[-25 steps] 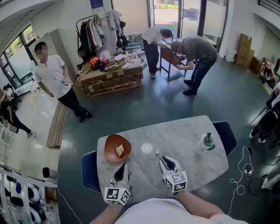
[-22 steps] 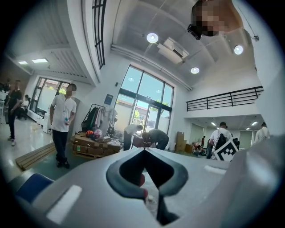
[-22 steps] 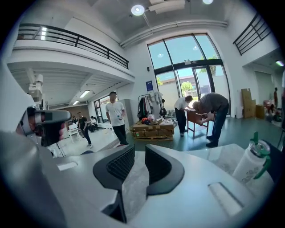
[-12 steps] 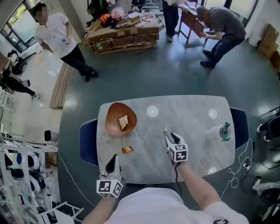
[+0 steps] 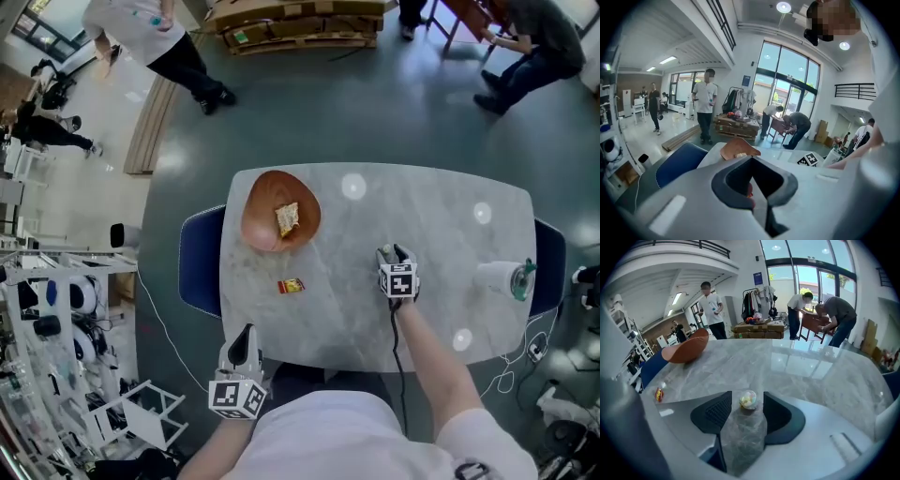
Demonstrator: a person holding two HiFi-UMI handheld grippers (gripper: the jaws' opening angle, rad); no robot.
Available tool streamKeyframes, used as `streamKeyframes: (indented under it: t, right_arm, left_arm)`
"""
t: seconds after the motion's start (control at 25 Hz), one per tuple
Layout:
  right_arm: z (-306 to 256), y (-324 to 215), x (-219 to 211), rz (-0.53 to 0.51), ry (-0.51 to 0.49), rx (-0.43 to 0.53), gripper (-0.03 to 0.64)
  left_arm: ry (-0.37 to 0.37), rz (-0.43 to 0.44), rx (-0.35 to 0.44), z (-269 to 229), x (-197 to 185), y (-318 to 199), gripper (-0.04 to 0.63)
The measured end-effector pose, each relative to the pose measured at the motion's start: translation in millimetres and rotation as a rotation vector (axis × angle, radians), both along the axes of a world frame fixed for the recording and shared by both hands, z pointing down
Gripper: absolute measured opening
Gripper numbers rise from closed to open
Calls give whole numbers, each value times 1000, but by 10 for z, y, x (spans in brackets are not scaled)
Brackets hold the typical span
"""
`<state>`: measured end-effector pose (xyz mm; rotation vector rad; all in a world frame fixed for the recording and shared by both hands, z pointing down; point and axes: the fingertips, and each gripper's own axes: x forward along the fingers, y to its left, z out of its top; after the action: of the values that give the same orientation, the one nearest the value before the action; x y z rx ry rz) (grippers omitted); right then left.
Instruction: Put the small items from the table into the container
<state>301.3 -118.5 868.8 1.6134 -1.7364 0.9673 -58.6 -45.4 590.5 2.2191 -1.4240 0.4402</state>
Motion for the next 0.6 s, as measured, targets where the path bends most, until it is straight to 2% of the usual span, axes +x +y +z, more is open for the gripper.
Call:
streamKeyframes:
  t: [0.08, 0.16, 0.32, 0.6]
  right_arm:
    - [90, -33, -4, -19, 40, -21, 238]
    - [108, -68, -7, -34, 81, -21, 146]
    - [-206, -117, -88, -22, 79, 55, 144]
    - [-1362, 16, -177, 40, 2, 234, 144]
  left_arm:
    - [-5, -11, -5, 19, -62, -8, 5]
    - [-5, -13, -2, 22, -91, -34, 5]
    - [9, 3, 26, -2, -84, -104, 5]
    - [78, 86, 113, -251, 193, -307, 5]
